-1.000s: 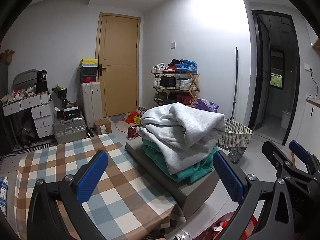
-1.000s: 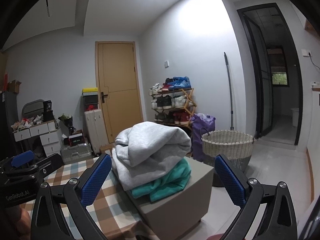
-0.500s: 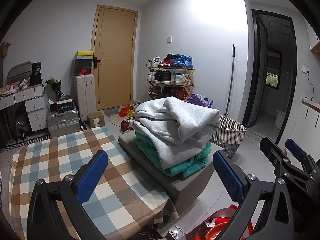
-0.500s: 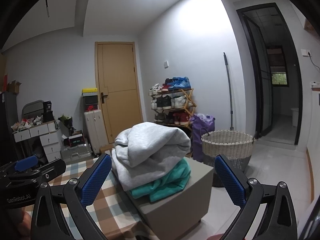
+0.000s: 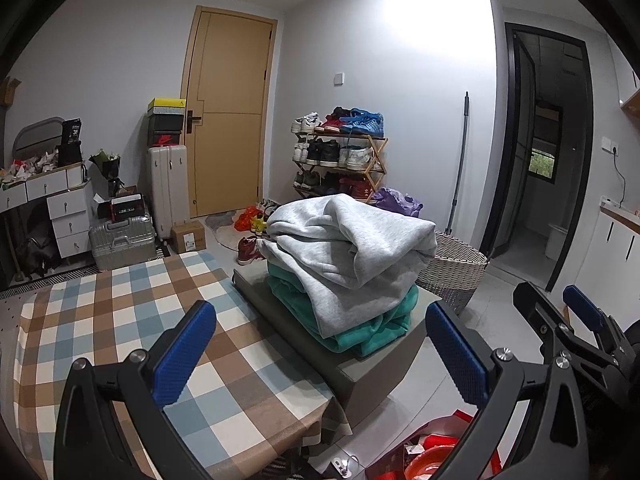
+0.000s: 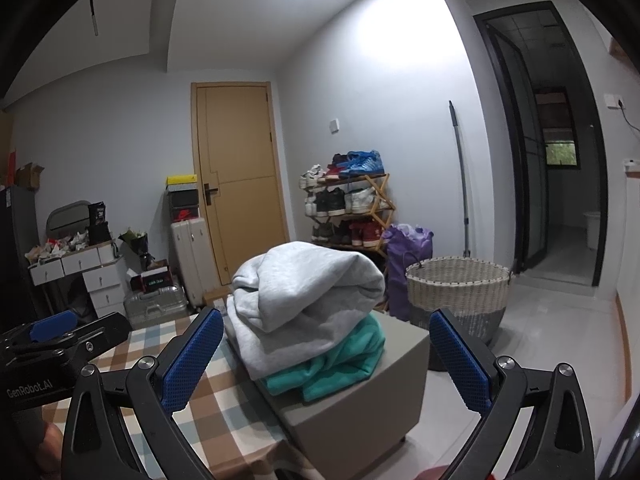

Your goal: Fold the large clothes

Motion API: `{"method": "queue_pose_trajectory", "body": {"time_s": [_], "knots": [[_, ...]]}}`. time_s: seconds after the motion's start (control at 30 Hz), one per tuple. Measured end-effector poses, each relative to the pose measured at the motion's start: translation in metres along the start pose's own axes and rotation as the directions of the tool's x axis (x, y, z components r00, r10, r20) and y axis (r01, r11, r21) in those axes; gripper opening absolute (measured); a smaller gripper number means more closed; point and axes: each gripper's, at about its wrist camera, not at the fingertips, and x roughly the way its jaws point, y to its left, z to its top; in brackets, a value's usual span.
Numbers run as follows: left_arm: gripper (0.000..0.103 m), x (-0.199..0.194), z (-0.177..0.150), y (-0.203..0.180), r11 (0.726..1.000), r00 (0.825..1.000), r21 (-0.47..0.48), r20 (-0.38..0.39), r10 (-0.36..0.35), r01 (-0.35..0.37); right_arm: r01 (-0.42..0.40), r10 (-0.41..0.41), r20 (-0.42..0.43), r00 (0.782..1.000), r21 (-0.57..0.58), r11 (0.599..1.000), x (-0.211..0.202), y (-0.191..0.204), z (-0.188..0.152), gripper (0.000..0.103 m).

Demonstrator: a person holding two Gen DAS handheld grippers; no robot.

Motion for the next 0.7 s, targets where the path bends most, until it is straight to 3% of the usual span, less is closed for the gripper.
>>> {"method": "queue_pose_trajectory", "body": {"time_s": [0.7], "knots": [[0.102,-0.0054,-0.0002,-0.0037,1.0,1.0,0.019,0.017,-0.002,0.002,-0.001,0.001,-0.001,1.0,0.01,1.0,-0.0048,0.0024,0.0003,0.103]]}}
